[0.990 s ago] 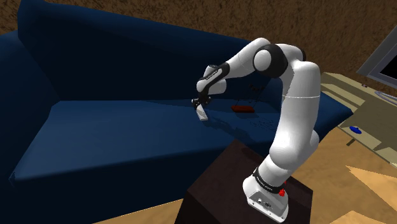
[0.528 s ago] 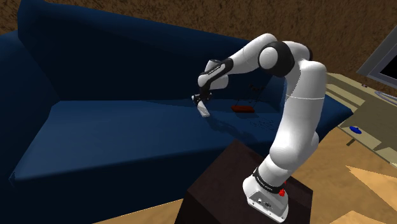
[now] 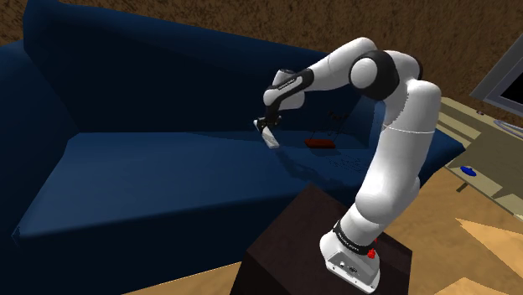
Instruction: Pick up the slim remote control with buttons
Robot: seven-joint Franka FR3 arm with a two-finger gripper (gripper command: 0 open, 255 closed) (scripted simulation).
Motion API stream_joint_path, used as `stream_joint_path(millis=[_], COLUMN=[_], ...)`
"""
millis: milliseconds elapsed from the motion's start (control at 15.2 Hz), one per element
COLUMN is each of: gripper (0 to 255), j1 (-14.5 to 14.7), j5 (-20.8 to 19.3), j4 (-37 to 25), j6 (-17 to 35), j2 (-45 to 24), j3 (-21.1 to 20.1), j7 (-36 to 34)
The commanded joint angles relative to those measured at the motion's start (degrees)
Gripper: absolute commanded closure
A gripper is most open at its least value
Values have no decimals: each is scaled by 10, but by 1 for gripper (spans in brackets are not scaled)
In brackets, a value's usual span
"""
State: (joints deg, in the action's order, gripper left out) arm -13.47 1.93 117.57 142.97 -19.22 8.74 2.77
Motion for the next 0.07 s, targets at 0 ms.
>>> stream_joint_path(millis=[0], gripper=[255], j1=[0], j5=[-1], j4=[-1], j6=[-4], j2=[2], j3=[0], j7=[0])
